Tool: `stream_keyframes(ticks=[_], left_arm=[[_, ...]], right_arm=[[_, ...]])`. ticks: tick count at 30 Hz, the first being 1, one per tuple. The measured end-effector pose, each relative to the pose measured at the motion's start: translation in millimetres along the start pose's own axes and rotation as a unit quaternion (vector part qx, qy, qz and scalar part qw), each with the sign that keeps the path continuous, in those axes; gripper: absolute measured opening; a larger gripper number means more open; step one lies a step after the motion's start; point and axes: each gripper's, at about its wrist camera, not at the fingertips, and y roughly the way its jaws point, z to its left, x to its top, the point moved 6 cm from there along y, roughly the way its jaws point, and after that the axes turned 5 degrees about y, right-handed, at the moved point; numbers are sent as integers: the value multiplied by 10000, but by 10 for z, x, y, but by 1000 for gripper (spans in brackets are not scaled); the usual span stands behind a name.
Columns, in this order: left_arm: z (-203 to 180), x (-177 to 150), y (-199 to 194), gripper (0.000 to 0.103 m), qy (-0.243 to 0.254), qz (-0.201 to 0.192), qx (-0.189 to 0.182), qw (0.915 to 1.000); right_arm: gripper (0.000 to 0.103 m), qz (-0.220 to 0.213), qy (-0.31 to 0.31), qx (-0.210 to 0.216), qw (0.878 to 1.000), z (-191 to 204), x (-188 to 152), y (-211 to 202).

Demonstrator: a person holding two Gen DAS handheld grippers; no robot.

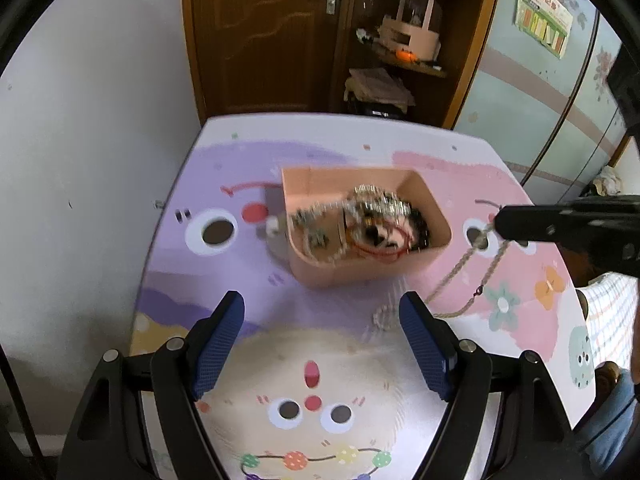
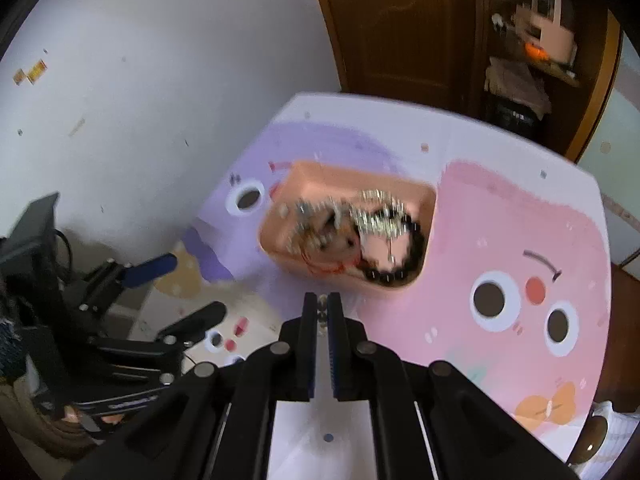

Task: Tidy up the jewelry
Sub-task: 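Carry the pearl bow into the pink box with the right gripper and release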

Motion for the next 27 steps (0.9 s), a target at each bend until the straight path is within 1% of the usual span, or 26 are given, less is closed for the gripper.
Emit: stream_keyframes(ticks=[4, 8, 10, 12, 15, 20, 23, 27], left_arm=[[90, 261, -199, 78, -10, -243, 99, 9997], [206, 554, -393, 78, 36, -515, 384, 9979], [262, 676, -461, 79, 23, -611, 441, 9972], [300, 784, -526, 84, -6, -715, 507, 9961], [342, 933, -583, 85, -31, -863, 625, 9943], [365, 1102, -579, 85, -116, -962, 601, 9935], [387, 1200, -506, 85, -152, -965, 621, 9933], [466, 1296, -365, 85, -328, -914, 628, 9933]], right_arm=[[4, -369, -28, 28, 9993, 131, 208, -294], [4, -674, -19, 73, 9977, 230, 453, -543], [4, -833, -38, 103, 9965, 294, 604, -680], [4, -964, -71, 130, 9952, 356, 736, -779], [4, -1142, -91, 133, 9933, 412, 917, -873], [4, -1329, -31, 103, 9911, 429, 1150, -883], [4, -1385, 47, 86, 9903, 410, 1268, -801], [4, -1312, 182, 189, 9910, 366, 1400, -576]])
